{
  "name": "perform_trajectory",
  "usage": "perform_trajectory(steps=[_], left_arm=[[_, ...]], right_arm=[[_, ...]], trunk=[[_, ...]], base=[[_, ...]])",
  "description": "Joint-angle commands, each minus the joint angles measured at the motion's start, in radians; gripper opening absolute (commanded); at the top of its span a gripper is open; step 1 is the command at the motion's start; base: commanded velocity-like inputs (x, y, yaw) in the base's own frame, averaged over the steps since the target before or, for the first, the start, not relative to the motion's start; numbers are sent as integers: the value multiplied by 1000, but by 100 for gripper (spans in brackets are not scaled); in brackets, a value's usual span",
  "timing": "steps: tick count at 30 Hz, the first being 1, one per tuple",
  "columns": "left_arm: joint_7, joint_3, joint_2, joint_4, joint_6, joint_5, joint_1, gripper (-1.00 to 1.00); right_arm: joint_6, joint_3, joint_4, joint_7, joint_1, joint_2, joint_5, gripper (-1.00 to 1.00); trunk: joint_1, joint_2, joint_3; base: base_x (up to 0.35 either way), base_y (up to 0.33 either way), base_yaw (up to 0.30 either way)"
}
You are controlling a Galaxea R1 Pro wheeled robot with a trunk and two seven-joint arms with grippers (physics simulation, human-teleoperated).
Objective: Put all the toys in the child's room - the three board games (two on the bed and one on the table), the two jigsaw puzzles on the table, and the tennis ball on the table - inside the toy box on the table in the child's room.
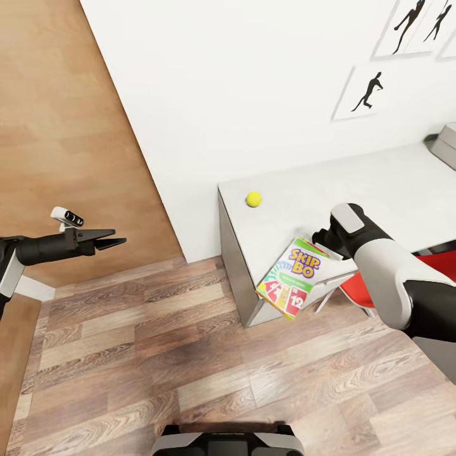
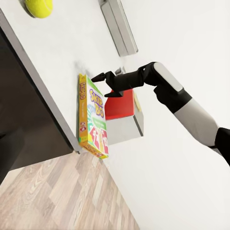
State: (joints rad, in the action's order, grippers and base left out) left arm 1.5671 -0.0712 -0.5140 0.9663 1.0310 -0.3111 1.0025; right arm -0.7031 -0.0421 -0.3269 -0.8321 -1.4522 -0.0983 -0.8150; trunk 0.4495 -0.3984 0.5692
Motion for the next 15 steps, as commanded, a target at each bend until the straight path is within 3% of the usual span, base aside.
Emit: perform_trajectory(steps=[1,10,15], left_arm=[[4,1,0,0,11,0,1,100],[4,1,-1,0,11,0,0,100],[4,1,-1,0,11,0,0,100]], right_arm=[[-5,-3,-2,-6,0,2,-2,100],[11,-2,-5,-8,-2,5,0,100],[11,0,-66,-17,-3,6,4,100]], trunk=[[1,-2,1],[1,-2,1],[1,-2,1]], base=[[0,3,0],[0,0,0],[0,0,0]])
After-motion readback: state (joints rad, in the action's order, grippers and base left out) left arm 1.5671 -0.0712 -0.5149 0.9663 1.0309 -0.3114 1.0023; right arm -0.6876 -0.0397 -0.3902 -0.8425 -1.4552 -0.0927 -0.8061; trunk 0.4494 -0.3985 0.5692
